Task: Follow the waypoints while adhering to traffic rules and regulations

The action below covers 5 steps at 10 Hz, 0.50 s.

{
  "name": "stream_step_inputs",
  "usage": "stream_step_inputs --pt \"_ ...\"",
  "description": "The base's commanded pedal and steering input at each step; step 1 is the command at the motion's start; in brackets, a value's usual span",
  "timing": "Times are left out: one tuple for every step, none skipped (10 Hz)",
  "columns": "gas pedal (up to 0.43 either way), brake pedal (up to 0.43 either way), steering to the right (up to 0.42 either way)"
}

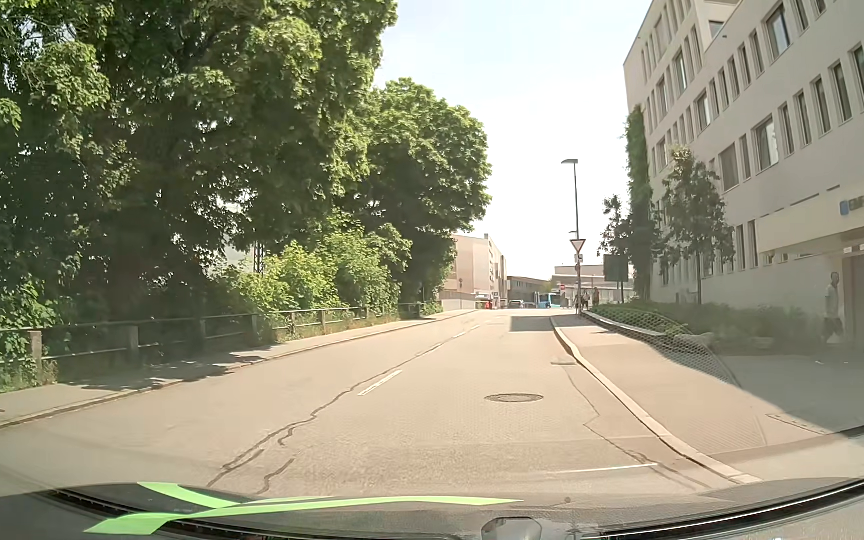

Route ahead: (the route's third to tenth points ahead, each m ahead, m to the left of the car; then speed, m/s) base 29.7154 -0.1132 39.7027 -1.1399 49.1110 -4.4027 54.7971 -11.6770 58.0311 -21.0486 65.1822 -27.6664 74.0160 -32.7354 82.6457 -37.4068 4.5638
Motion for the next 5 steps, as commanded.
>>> stream_step_inputs --pt "0.248 0.000 0.007" --pt "0.248 0.000 0.011" --pt "0.248 0.000 0.015" --pt "0.248 0.000 0.018" --pt "0.240 0.000 0.018"
